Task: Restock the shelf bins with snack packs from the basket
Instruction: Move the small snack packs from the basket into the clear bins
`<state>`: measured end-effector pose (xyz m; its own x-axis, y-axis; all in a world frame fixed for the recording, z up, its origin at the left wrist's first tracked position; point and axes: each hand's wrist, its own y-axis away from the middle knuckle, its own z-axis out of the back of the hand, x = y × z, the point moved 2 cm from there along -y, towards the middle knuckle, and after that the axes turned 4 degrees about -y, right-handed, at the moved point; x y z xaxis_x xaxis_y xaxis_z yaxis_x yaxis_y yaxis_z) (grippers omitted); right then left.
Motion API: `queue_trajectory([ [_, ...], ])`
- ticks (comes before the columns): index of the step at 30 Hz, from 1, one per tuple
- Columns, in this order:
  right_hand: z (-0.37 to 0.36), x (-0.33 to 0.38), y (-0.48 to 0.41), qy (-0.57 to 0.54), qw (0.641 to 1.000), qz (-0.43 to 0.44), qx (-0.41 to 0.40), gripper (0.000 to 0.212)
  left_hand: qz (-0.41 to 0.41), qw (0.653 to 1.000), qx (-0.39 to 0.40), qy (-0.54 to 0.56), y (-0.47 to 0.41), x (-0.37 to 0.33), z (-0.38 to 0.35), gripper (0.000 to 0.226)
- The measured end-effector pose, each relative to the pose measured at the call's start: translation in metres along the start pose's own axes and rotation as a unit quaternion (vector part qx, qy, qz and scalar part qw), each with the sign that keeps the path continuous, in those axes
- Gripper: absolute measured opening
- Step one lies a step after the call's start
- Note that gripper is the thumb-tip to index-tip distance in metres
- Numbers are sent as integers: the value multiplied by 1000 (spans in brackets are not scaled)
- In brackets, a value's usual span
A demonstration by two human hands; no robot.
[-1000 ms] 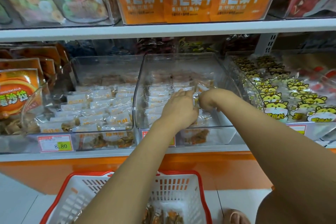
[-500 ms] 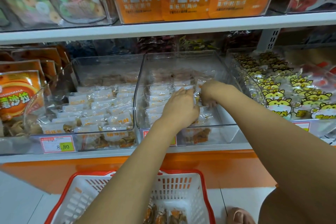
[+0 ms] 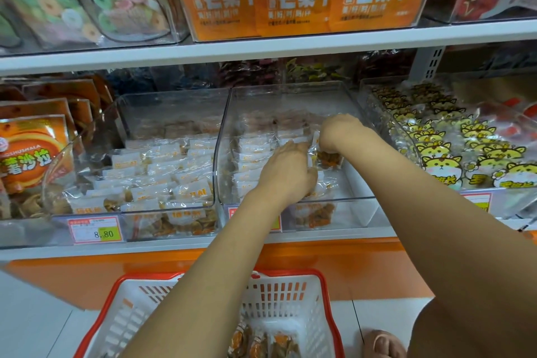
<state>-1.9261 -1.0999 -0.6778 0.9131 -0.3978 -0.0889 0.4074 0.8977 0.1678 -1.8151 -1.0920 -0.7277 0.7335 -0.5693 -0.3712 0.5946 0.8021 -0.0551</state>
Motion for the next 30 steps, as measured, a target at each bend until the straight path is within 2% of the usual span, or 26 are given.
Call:
queue_trajectory([
  [4, -3, 2, -5, -22, 1000, 5, 17, 24, 1, 1000, -8, -1, -1, 0, 0, 57],
  [7, -6, -2, -11, -39, 999, -13, 12, 34, 1, 1000, -10, -8, -1, 0, 0, 55],
  [10, -10, -6, -15, 16, 1000, -7, 7, 42, -4, 1000, -15, -15, -1, -1, 1, 54],
  [14, -16, -4, -17, 45, 999, 13, -3, 36, -8, 1000, -20, -16, -2, -1, 0, 55],
  [16, -16, -6, -21, 6, 1000, 7, -23, 39, -6, 1000, -24, -15, -3, -1, -1, 55],
  [19, -18, -10, -25, -106, 991, -29, -75, 61, -5, 1000, -28, -14, -4, 0, -1, 54],
  [21, -20, -12, -29, -132, 987, -22, -85, 68, -5, 999, -28, -14, -4, 0, -1, 55],
  [27, -27, -9, -19, -91, 994, 42, -53, 54, -5, 999, -35, -10, -5, 0, -1, 53],
  [30, -31, -12, -12, -126, 991, 41, -14, 56, -4, 999, -36, -10, -5, -1, 0, 43],
])
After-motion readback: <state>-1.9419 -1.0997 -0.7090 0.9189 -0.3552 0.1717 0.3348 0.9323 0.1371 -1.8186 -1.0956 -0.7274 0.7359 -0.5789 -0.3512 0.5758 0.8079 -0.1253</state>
